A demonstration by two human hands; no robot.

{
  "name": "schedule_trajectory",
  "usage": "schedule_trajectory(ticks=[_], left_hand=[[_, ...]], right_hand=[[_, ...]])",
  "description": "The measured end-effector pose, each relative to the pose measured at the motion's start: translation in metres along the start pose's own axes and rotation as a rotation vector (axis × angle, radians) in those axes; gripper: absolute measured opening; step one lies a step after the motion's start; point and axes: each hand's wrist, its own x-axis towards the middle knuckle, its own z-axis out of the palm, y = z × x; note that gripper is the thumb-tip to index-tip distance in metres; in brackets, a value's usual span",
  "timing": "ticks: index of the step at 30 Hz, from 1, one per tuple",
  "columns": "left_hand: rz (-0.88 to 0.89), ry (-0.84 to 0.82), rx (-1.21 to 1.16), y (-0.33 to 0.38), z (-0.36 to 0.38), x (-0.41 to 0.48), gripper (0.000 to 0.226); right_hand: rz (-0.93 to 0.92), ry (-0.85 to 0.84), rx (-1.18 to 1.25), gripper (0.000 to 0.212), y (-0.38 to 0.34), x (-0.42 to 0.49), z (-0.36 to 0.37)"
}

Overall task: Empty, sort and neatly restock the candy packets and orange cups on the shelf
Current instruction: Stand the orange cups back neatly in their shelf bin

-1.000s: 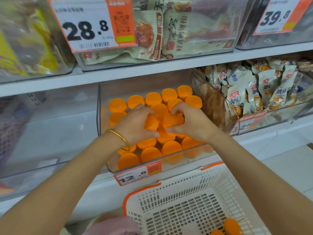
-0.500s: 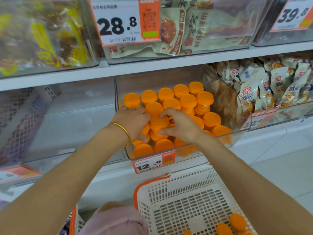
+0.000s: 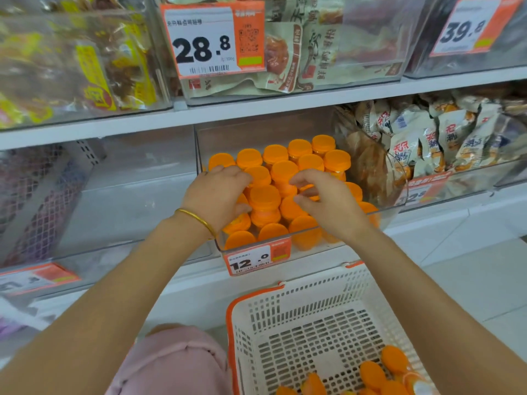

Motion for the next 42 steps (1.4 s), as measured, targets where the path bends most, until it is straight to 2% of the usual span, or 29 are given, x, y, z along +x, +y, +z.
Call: schedule_trajectory(ticks=[3, 5, 6, 7, 11, 14, 16, 20, 23, 25, 28, 31, 34, 37, 39, 42], left_hand=[[0.197, 0.387, -0.299, 0.031, -0.001, -0.029, 0.038], [0.321, 0.449, -0.431, 0.065, 0.008, -0.049, 0.033], [0.347, 0.388, -0.462, 0.084, 0.019, -0.056, 0.031], [0.35, 0.258, -0.467, 0.101, 0.035, -0.06, 0.03], [0.241, -0.458, -0.425, 0.152, 0.132, -0.067, 0.034], [0.17, -0.748, -0.324, 0.17, 0.219, -0.083, 0.046], [0.119, -0.888, -0.274, 0.176, 0.27, -0.099, 0.056], [-0.029, -1.148, -0.263, 0.178, 0.338, -0.138, 0.087], [-0.123, -1.263, -0.252, 0.182, 0.369, -0.157, 0.101], [-0.101, -1.3, -0.242, 0.187, 0.385, -0.164, 0.111], [0.044, -1.298, -0.2, 0.193, 0.393, -0.171, 0.123], [0.072, -1.295, -0.226, 0.197, 0.396, -0.177, 0.125], [-0.018, -1.295, -0.312, 0.201, 0.4, -0.18, 0.116], [-0.183, -1.239, -0.541, 0.198, 0.404, -0.173, 0.114], [-0.318, -1.162, -0.692, 0.196, 0.405, -0.162, 0.108], [-0.456, -0.991, -0.796, 0.194, 0.409, -0.147, 0.104]], right_hand=[[0.055, 0.084, 0.203, 0.019, -0.001, -0.046, -0.021], [0.165, 0.048, 0.311, 0.014, 0.015, -0.078, -0.02], [0.237, 0.007, 0.322, 0.013, 0.029, -0.093, -0.014], [0.315, -0.039, 0.314, 0.013, 0.046, -0.108, -0.004], [0.651, -0.303, 0.201, 0.009, 0.126, -0.169, 0.062], [0.757, -0.557, 0.114, 0.015, 0.173, -0.212, 0.114], [0.728, -0.698, 0.039, 0.027, 0.192, -0.232, 0.143], [0.516, -0.968, -0.128, 0.059, 0.222, -0.252, 0.189], [0.432, -1.102, -0.217, 0.078, 0.24, -0.263, 0.215], [0.386, -1.146, -0.261, 0.082, 0.247, -0.272, 0.229], [0.298, -1.138, -0.348, 0.083, 0.247, -0.28, 0.242], [0.26, -1.09, -0.384, 0.086, 0.251, -0.285, 0.248], [0.344, -1.066, -0.322, 0.085, 0.256, -0.288, 0.248], [0.554, -0.884, -0.185, 0.077, 0.264, -0.283, 0.244], [0.698, -0.732, -0.084, 0.073, 0.274, -0.276, 0.242], [0.781, -0.671, -0.022, 0.075, 0.286, -0.271, 0.239]])
